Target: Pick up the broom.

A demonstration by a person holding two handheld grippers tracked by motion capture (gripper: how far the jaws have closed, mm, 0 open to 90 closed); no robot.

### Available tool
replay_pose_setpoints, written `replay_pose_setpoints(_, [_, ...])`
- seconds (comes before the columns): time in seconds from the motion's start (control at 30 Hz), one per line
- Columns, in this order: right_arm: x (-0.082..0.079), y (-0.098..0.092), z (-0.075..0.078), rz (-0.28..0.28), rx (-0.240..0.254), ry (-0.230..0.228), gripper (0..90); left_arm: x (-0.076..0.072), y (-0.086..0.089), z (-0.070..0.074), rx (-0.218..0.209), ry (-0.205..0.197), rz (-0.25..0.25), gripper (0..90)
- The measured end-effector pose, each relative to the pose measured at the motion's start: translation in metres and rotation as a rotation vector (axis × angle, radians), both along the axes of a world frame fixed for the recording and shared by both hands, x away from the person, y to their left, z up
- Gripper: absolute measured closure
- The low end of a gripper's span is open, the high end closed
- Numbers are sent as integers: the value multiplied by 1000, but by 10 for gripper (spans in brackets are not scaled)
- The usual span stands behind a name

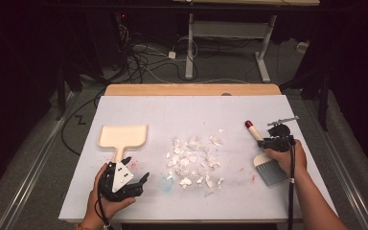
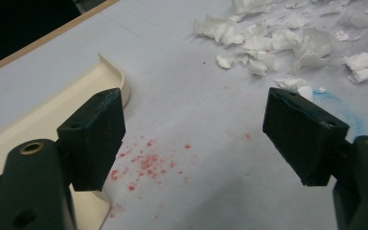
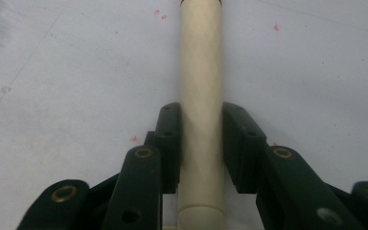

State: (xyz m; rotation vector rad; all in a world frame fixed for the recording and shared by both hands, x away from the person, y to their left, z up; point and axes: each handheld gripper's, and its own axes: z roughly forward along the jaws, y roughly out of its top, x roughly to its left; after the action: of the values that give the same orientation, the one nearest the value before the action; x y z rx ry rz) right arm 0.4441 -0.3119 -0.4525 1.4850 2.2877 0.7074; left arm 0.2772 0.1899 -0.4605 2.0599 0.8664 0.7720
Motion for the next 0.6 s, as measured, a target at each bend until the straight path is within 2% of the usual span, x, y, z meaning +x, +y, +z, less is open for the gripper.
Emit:
replay_pose_setpoints(0.17, [-2,-2,2,22,27,0,714,0,1,1,-5,-2,4,215])
replay_pose_setpoints(0.23, [-5,-5,7,27,55,-24,714,0,1,0,-4,3,3,216])
replay_pose_setpoints(0.33, [-12,-6,16,30,66,-75,715,1,0,-1,15,24,9,226])
replay_pose_setpoints(0.4, [-17,-7,23,28,75,-120,714,1,0,-1,18,24,13,228])
replay_pose_setpoints(0.6, [-33,-13,44,5,136,-225,717,3,0,2,-6,25,29,228])
